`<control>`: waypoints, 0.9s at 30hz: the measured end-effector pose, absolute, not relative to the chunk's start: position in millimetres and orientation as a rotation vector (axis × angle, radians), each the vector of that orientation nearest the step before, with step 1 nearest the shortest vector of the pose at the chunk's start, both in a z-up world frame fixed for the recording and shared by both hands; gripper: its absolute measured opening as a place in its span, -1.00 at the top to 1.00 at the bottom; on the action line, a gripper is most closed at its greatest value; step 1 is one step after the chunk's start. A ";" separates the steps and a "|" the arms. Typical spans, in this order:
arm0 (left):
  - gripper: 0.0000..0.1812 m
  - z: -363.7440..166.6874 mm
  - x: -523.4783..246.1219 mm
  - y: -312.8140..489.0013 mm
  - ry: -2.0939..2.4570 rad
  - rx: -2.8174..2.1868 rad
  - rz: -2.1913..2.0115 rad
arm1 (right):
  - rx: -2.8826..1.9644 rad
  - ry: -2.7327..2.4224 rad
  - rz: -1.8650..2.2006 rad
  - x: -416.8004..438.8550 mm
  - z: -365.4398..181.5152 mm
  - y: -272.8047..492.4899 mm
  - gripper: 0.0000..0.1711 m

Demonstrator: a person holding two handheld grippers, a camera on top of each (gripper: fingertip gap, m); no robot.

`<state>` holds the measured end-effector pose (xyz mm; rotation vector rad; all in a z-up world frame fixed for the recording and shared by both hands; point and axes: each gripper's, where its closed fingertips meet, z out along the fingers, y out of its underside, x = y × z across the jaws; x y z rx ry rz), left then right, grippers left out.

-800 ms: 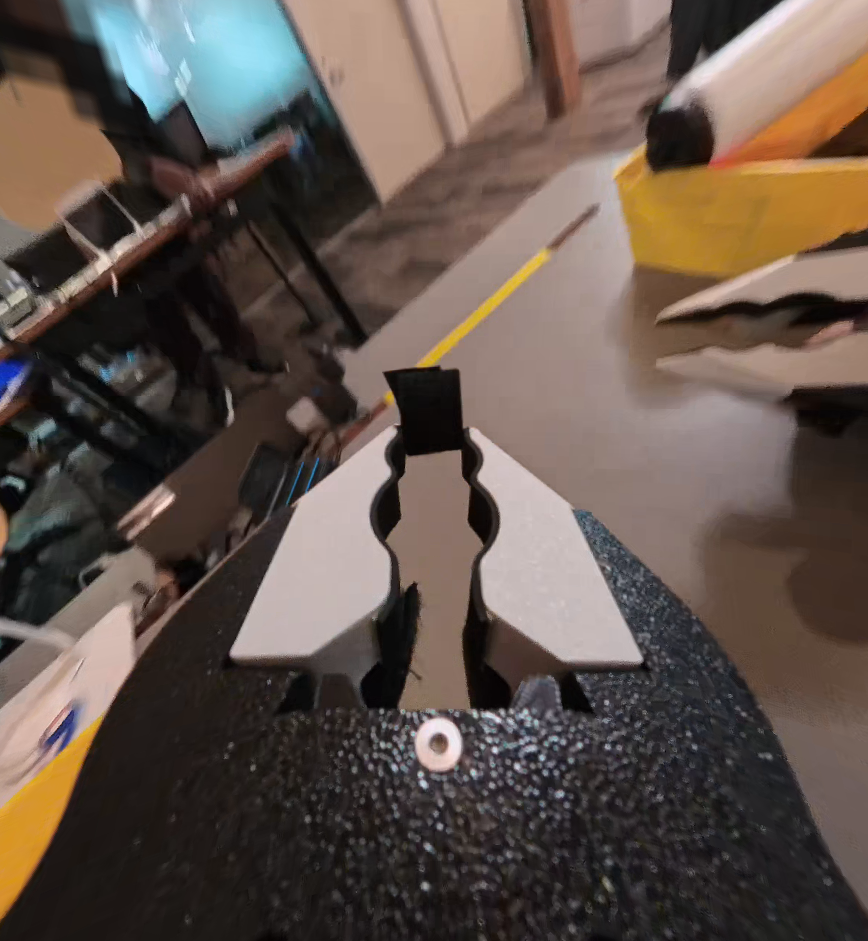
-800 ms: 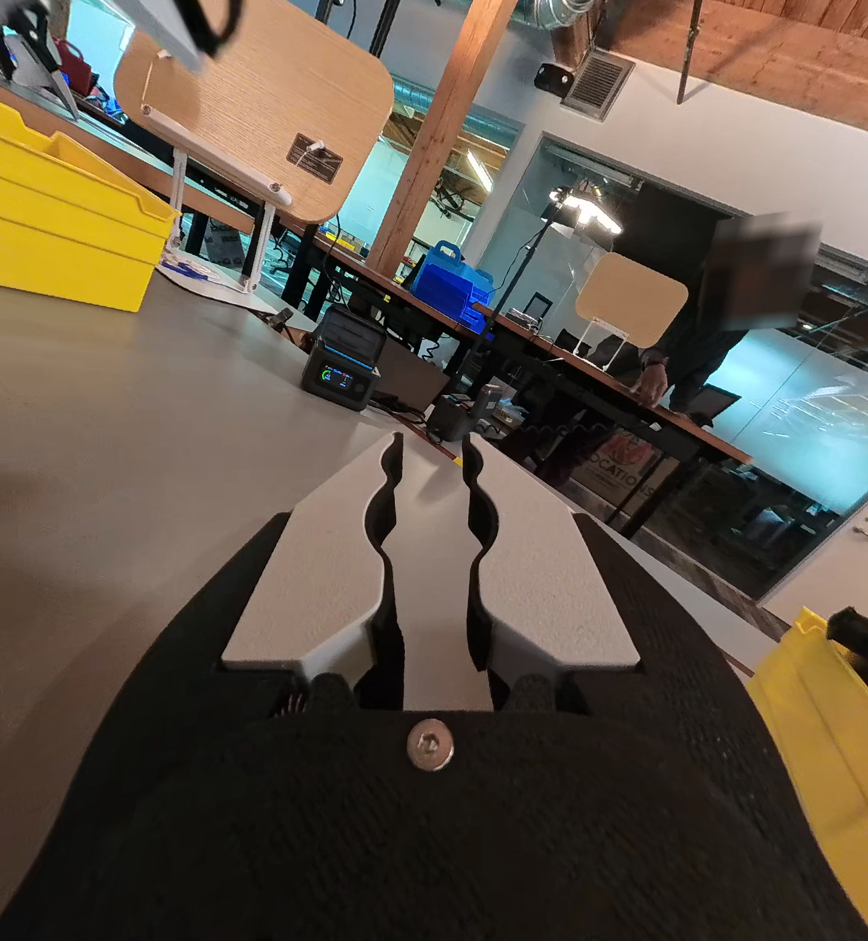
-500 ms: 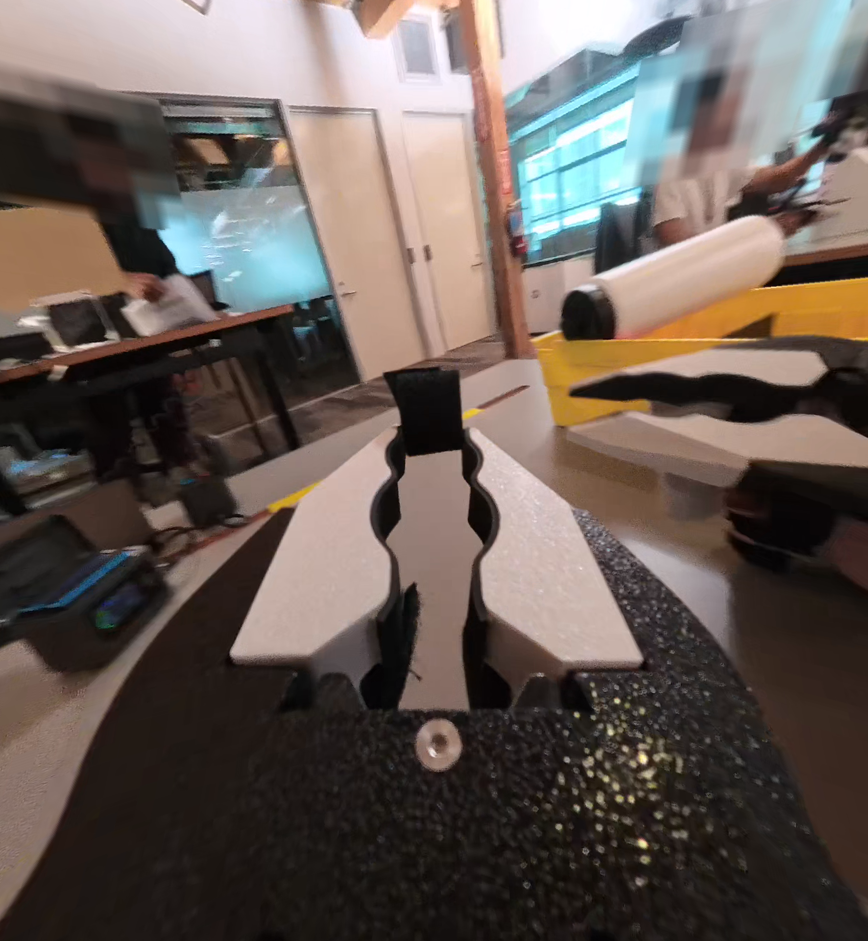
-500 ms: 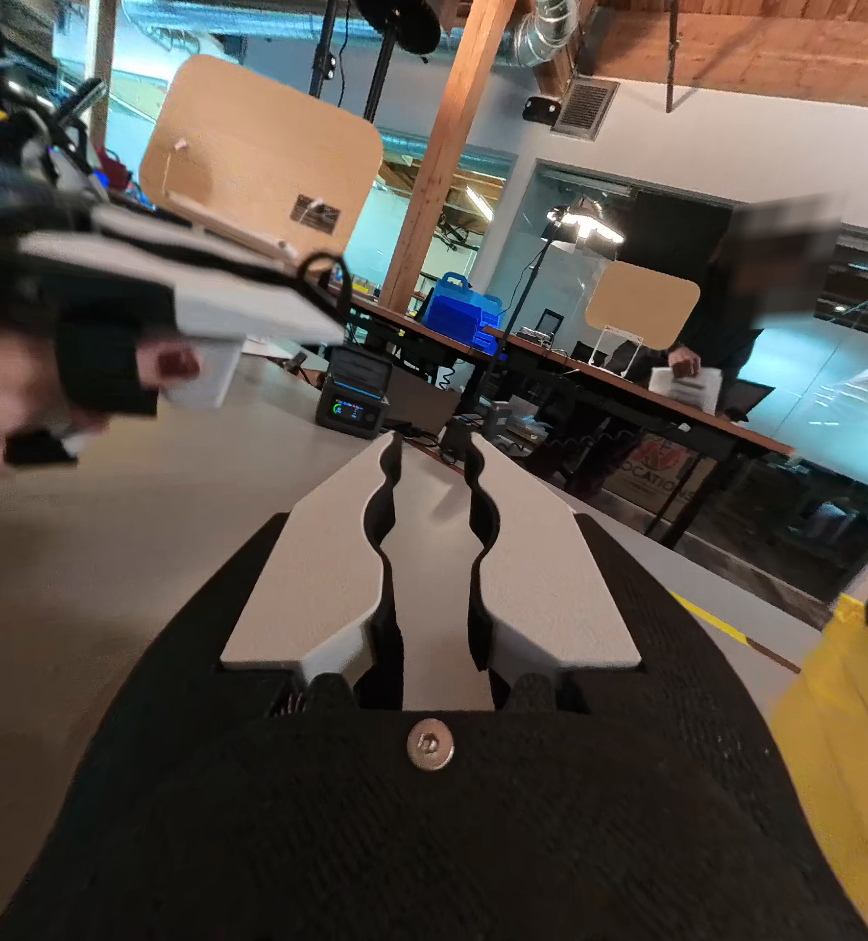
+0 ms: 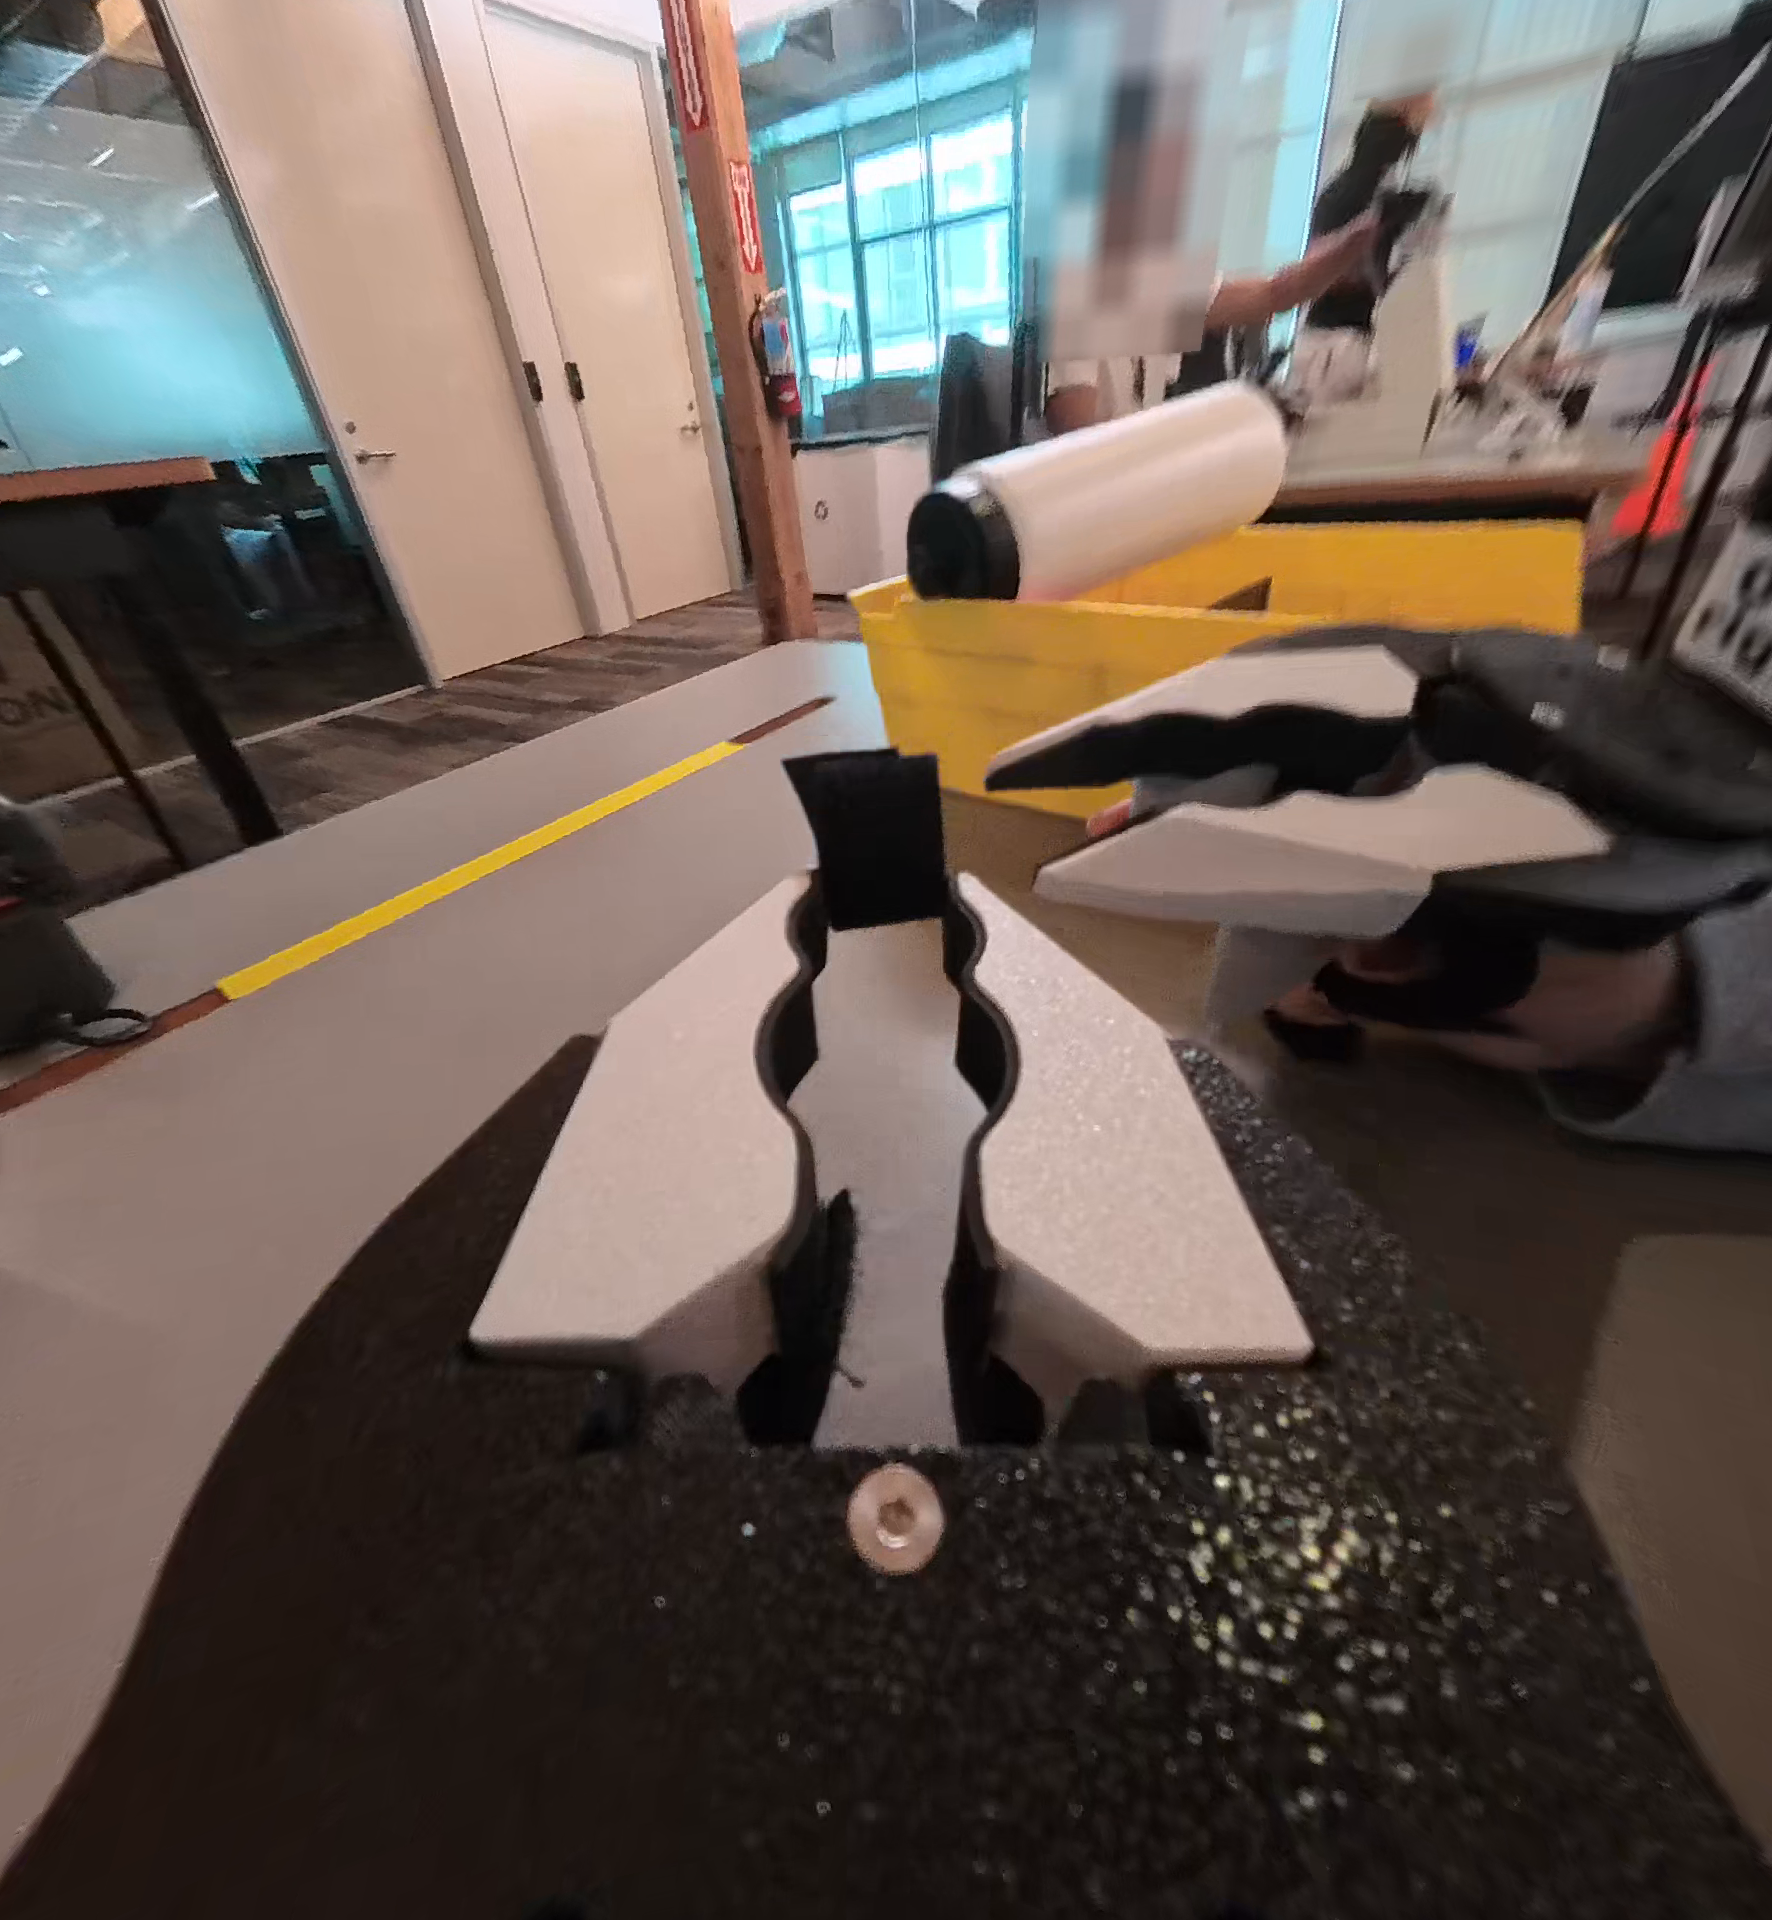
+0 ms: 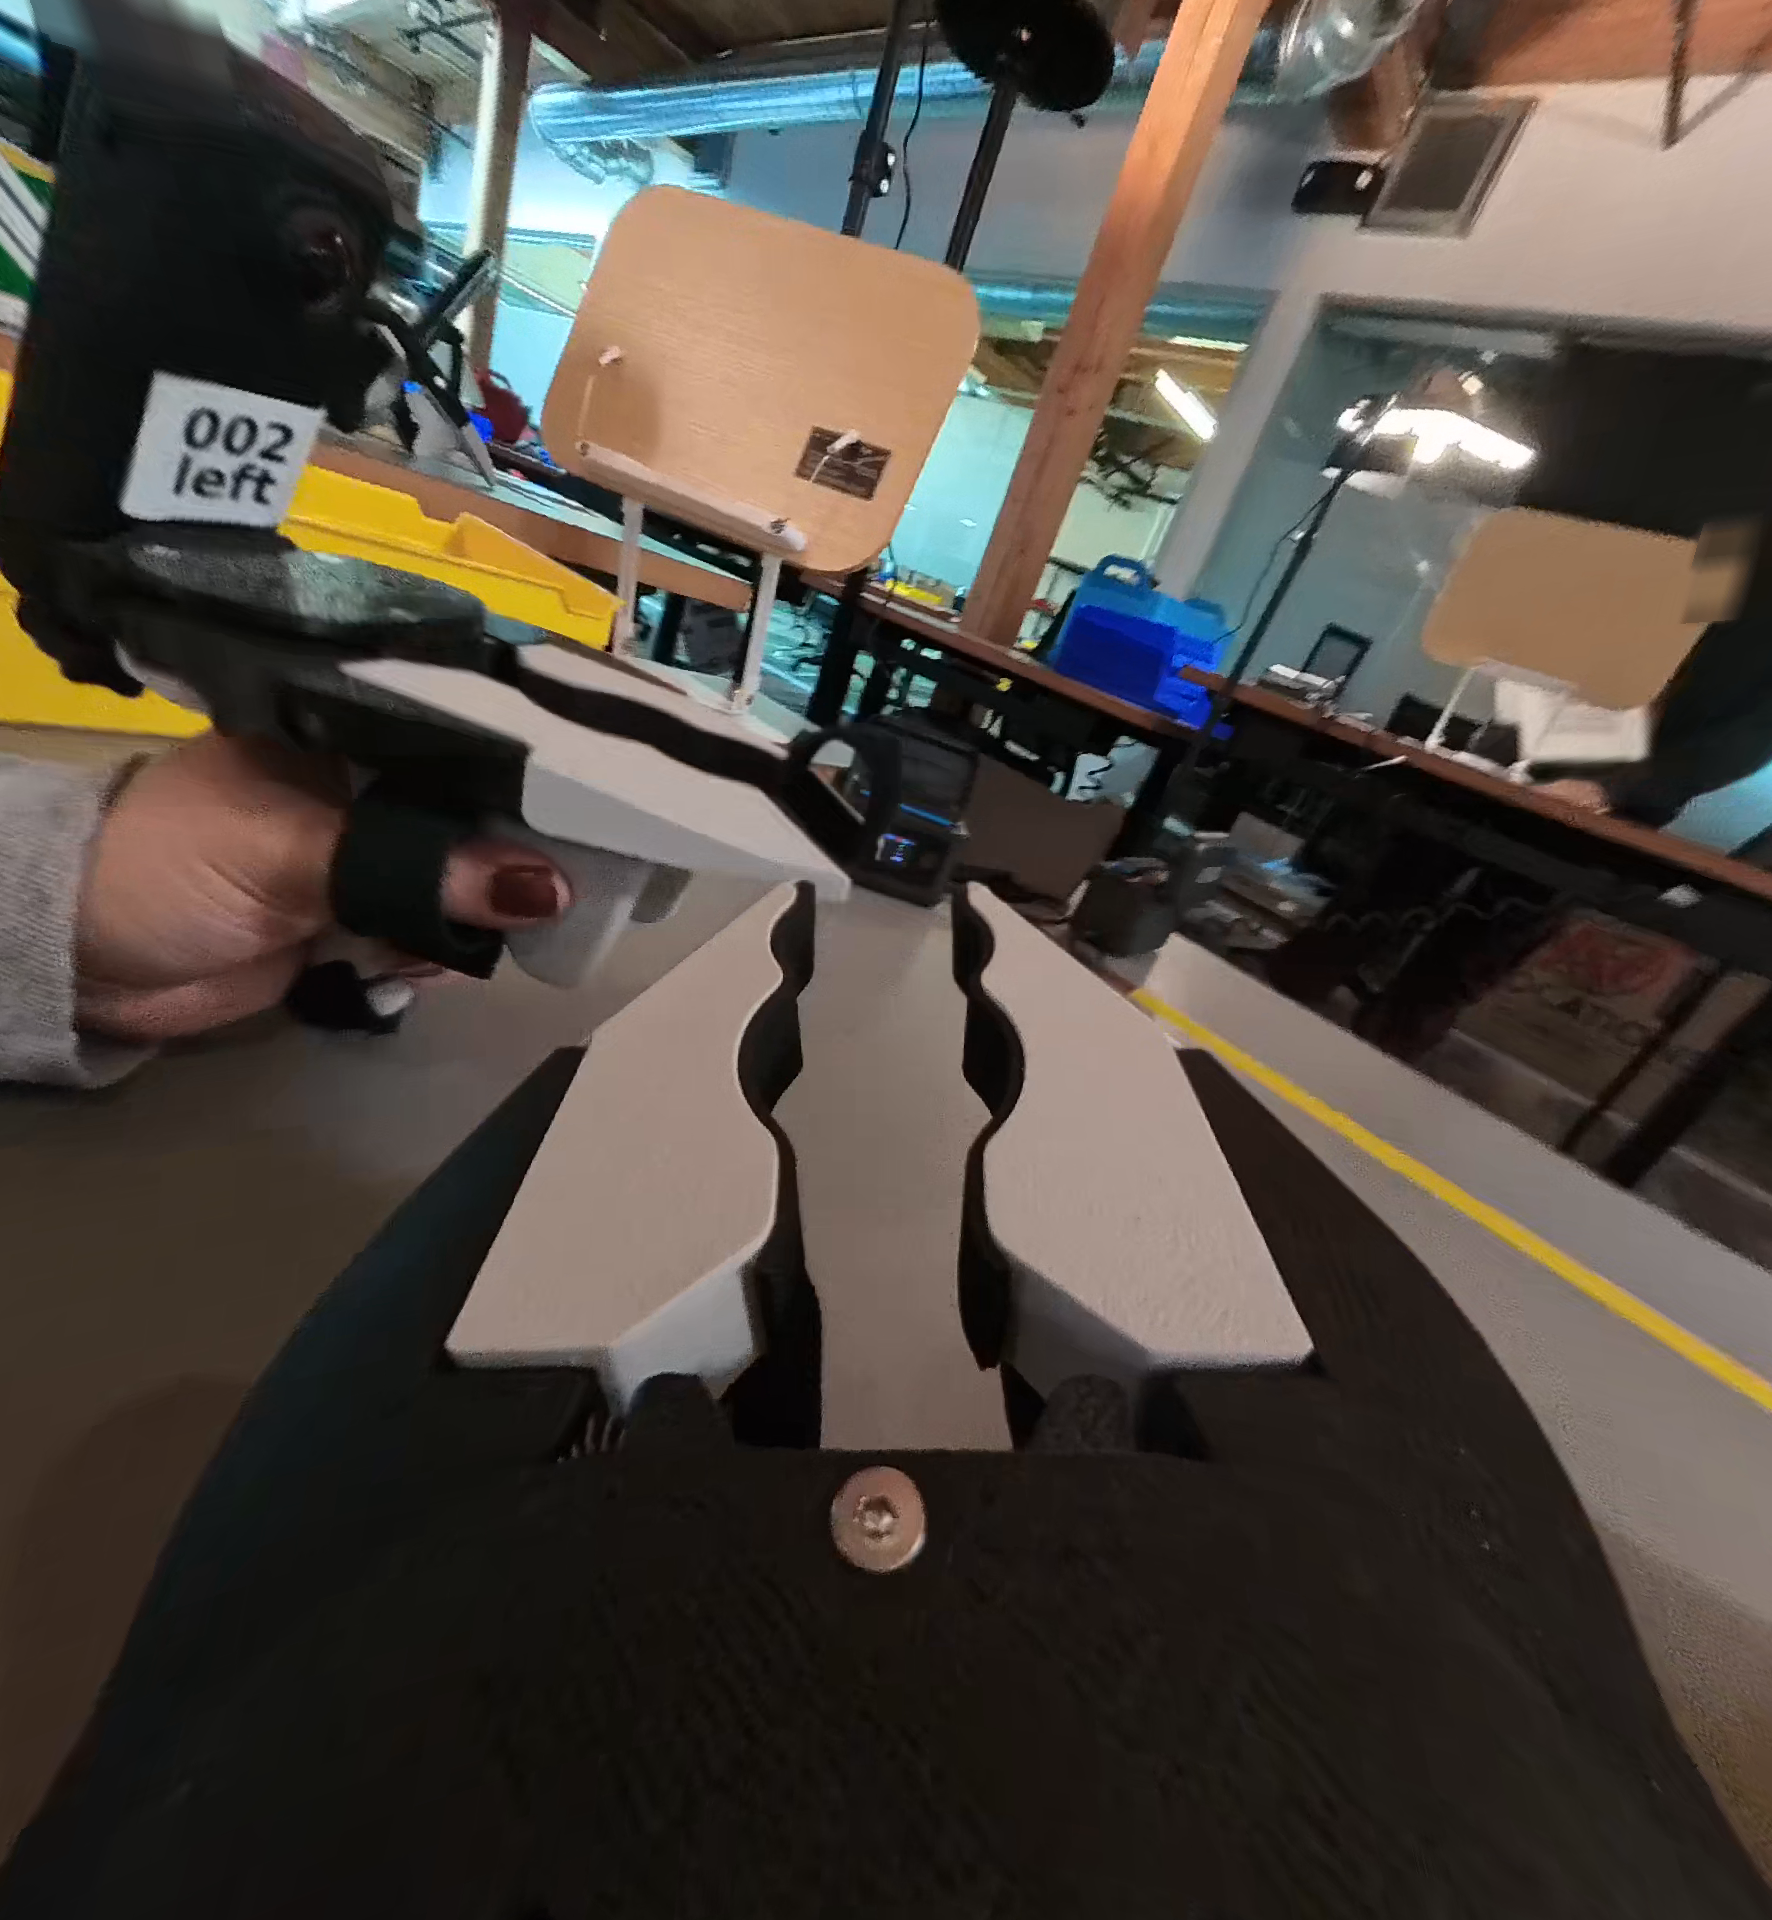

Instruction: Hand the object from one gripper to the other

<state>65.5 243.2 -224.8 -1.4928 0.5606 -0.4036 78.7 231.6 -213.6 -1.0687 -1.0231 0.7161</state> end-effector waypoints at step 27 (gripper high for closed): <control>0.78 -227.1 109.3 209.7 0.695 -1.511 -0.974 | -0.790 -1.264 0.304 97.4 -214.5 225.4 0.99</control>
